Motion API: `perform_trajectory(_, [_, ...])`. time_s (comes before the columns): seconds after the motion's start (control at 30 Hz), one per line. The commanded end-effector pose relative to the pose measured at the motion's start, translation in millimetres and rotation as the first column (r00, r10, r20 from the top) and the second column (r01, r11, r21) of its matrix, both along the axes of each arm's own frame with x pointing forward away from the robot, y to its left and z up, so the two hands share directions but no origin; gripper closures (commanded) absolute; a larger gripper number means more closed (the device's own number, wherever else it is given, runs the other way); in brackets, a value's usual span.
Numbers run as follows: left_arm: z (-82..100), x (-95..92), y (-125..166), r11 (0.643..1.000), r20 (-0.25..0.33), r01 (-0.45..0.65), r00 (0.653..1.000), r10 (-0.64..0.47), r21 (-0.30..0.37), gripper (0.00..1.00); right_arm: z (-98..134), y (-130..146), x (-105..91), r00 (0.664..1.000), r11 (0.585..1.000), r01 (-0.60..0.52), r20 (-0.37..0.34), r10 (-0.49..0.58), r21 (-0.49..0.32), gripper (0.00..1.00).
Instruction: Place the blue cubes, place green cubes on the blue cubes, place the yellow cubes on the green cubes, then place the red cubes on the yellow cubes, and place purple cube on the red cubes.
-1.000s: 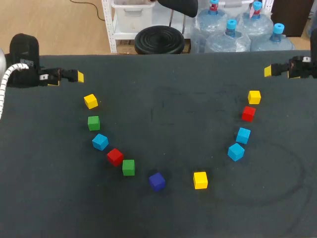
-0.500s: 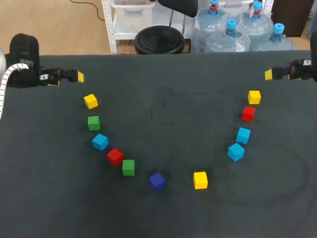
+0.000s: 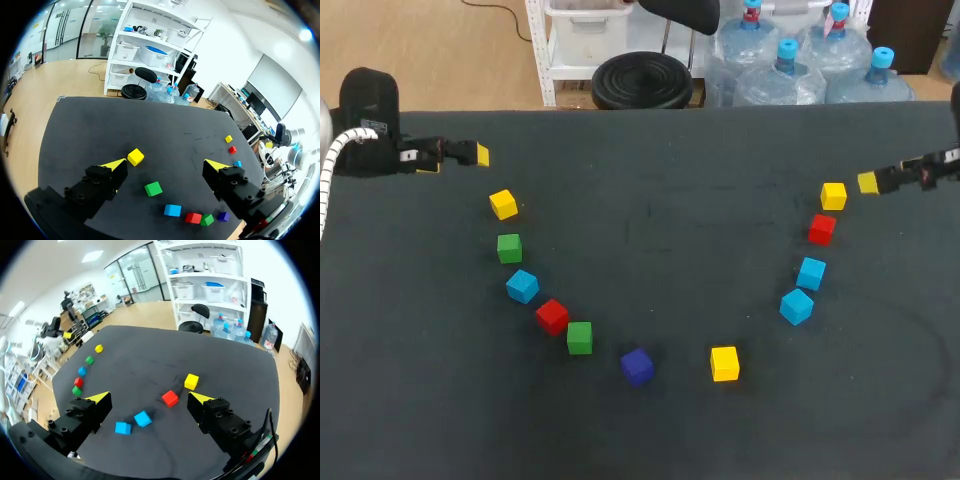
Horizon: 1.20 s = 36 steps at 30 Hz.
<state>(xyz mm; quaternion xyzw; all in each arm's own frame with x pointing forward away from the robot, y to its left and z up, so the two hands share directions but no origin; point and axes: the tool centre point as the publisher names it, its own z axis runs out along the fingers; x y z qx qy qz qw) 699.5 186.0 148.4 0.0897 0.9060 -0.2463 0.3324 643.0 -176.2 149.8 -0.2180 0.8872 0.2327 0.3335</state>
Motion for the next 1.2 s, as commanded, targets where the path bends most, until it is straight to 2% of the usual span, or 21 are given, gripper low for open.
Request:
perform_trajectory(0.03, [1.2,0.3,-0.9,1.000,-0.005,-0.003,1.000,0.003,0.005,0.00,-1.7,-1.6,-17.5,0.998,0.998,-0.057,0.013,0.057,0.013,0.00])
perform_trajectory(0.27, [1.2,0.3,-0.9,1.000,-0.005,-0.003,1.000,0.003,0.005,0.00,-13.1,18.2,-50.4,0.989,0.994,-0.098,0.106,0.103,-0.053,0.00])
perform_trajectory(0.5, [1.2,0.3,-0.9,1.000,-0.005,-0.003,1.000,0.003,0.005,0.00,-37.0,32.1,-59.8,0.985,0.994,-0.034,0.168,0.050,-0.100,0.00])
perform_trajectory(0.67, [1.2,0.3,-0.9,1.000,-0.005,-0.003,1.000,0.003,0.005,0.00,-51.5,44.3,-68.7,0.970,0.986,0.010,0.240,0.031,-0.166,0.00])
perform_trajectory(0.9, [1.2,0.3,-0.9,1.000,-0.005,-0.003,1.000,0.003,0.005,0.00,-68.9,58.1,-88.3,0.954,0.966,0.039,0.298,0.041,-0.257,0.00])
perform_trajectory(1.07, [1.2,0.3,-0.9,1.000,-0.005,-0.003,1.000,0.003,0.005,0.00,-82.1,64.1,-102.7,0.943,0.946,0.058,0.330,0.054,-0.320,0.00])
perform_trajectory(1.2, [1.2,0.3,-0.9,1.000,-0.005,-0.003,1.000,0.003,0.005,0.00,-94.4,65.9,-109.1,0.941,0.938,0.080,0.335,0.041,-0.338,0.00])
